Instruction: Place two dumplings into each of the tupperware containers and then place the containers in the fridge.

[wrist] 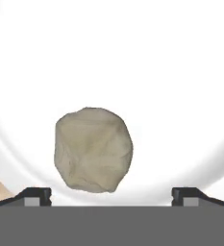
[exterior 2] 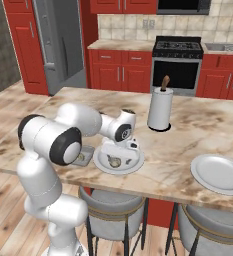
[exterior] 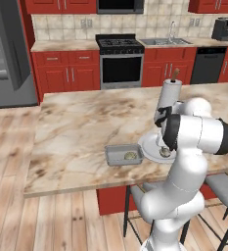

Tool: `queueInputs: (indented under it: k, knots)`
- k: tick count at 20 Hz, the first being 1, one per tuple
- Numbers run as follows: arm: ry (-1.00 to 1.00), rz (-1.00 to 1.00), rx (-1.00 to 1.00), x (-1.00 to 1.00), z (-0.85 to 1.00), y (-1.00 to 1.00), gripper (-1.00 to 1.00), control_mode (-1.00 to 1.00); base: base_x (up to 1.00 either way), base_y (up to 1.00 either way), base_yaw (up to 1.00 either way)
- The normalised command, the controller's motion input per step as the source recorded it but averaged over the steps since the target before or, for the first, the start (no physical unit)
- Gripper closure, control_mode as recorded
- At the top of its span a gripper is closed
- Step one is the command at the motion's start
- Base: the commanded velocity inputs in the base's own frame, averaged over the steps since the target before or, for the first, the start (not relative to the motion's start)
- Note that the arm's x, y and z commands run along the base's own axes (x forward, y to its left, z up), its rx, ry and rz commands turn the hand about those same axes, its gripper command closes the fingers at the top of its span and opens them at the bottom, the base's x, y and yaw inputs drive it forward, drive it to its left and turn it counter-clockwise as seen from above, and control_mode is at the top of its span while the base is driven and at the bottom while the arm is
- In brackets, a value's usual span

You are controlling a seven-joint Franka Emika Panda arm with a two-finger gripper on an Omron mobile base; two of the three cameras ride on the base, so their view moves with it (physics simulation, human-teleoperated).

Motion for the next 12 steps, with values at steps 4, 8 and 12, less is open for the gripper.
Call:
queueInputs:
  k: [4, 8, 12]
  knots:
    - [-0.01, 0.0, -0.01, 0.1, -0.34, 0.04, -1.0, -1.0, 0.0, 0.0, 0.0]
    - [-0.01, 0.0, 0.0, 0.21, -0.13, 0.0, -1.0, -1.0, 0.0, 0.0, 0.0]
    - [-0.01, 0.0, 0.0, 0.05, -0.02, 0.0, -1.0, -1.0, 0.0, 0.0, 0.0]
